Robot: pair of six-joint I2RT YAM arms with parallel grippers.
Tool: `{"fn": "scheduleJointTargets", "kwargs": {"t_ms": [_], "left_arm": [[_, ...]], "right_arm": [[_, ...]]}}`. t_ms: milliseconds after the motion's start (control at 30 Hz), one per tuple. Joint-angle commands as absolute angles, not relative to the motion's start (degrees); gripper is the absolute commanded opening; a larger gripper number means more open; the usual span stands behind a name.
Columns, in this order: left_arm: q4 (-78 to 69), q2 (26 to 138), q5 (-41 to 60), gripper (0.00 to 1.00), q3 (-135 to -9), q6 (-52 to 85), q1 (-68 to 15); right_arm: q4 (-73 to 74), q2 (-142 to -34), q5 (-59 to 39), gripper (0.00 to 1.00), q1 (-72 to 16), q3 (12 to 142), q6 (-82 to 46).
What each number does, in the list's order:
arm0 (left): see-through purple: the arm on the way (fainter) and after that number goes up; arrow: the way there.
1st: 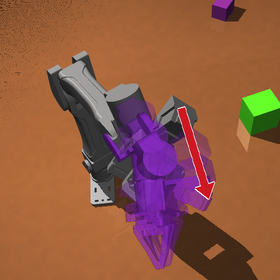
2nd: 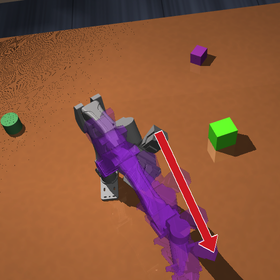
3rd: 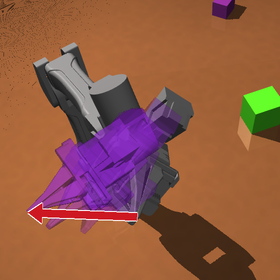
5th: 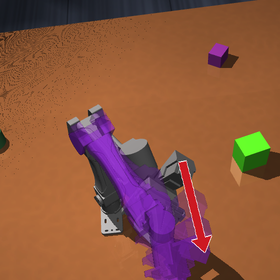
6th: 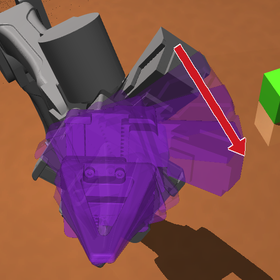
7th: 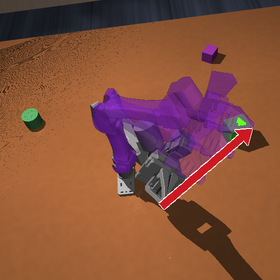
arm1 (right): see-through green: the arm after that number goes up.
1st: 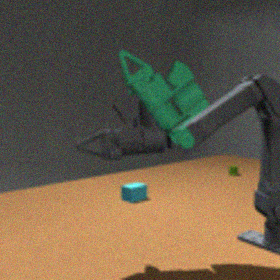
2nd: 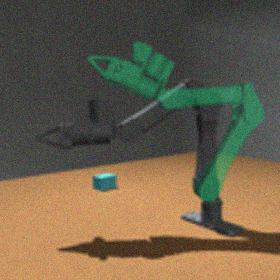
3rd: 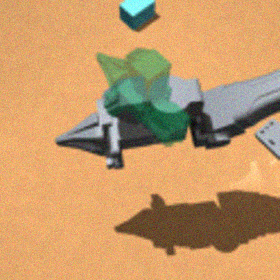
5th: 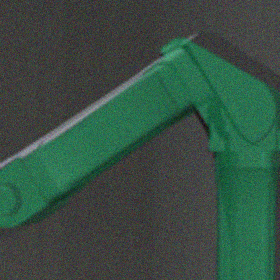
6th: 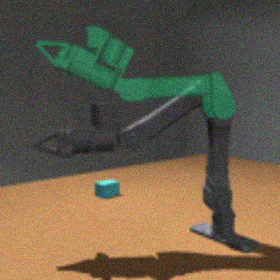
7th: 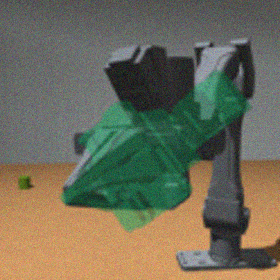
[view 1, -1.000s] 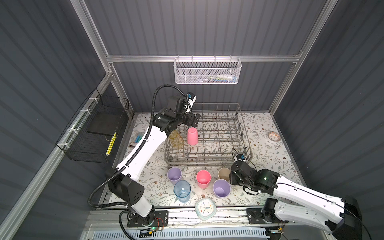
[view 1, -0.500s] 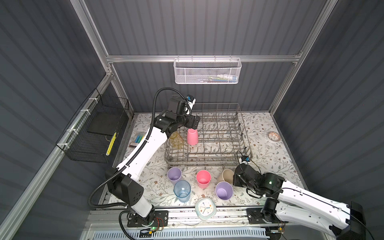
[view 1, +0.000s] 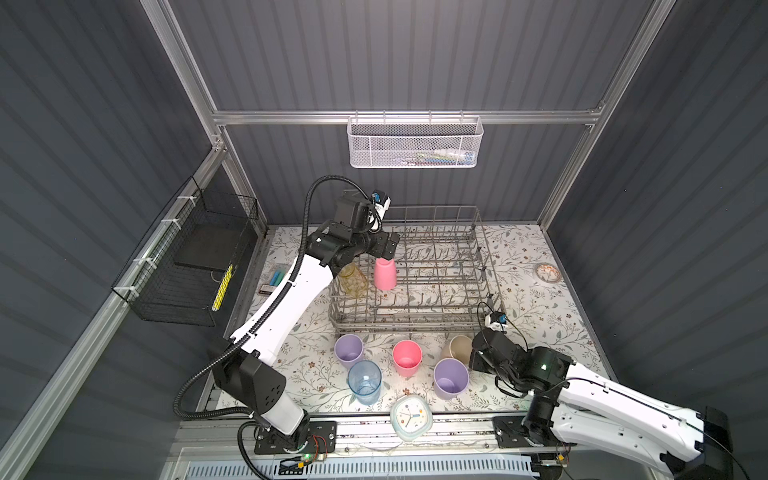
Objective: Load the cups into the dish rack
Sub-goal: 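Close the right gripper on the beige cup and lift it toward the rack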
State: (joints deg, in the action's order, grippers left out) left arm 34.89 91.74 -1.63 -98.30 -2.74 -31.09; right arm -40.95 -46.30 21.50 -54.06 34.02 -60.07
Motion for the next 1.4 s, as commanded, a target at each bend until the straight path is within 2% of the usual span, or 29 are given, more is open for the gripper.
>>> {"fn": "scheduleJointTargets", "kwargs": {"t_ms": [0,300,567,833,1167,1367], "left_arm": [[35.95,93.08,-0.49,0.98,-100.03,-3.69,-31.38],[35.95,94.37,-0.35,0.98,-100.48,-4.63,-31.38],[35.29,94.47,-0.26,0.98,-100.72,-5.27,-31.38],[34.45,95.00,0.36,0.99,-100.41,-5.12,-31.38],[34.06,95.01,2.07,0.99,-100.75,-4.67,-31.38],[31.29,93.67,8.38,0.99,-99.43,-3.31,-31.38]], "right_arm": [[-44.32,-43.86,25.84,0.06,-54.23,35.05,-62.89],[-52.38,-40.10,27.86,0.05,-54.25,37.96,-65.63],[-63.02,-30.74,24.30,0.01,-54.24,38.87,-69.63],[-72.53,-23.61,24.27,0.00,-54.32,45.82,-69.73],[-62.17,-23.82,23.13,0.00,-54.28,57.07,-58.10],[-51.22,-25.93,22.81,0.00,-54.23,60.34,-49.61]]}}
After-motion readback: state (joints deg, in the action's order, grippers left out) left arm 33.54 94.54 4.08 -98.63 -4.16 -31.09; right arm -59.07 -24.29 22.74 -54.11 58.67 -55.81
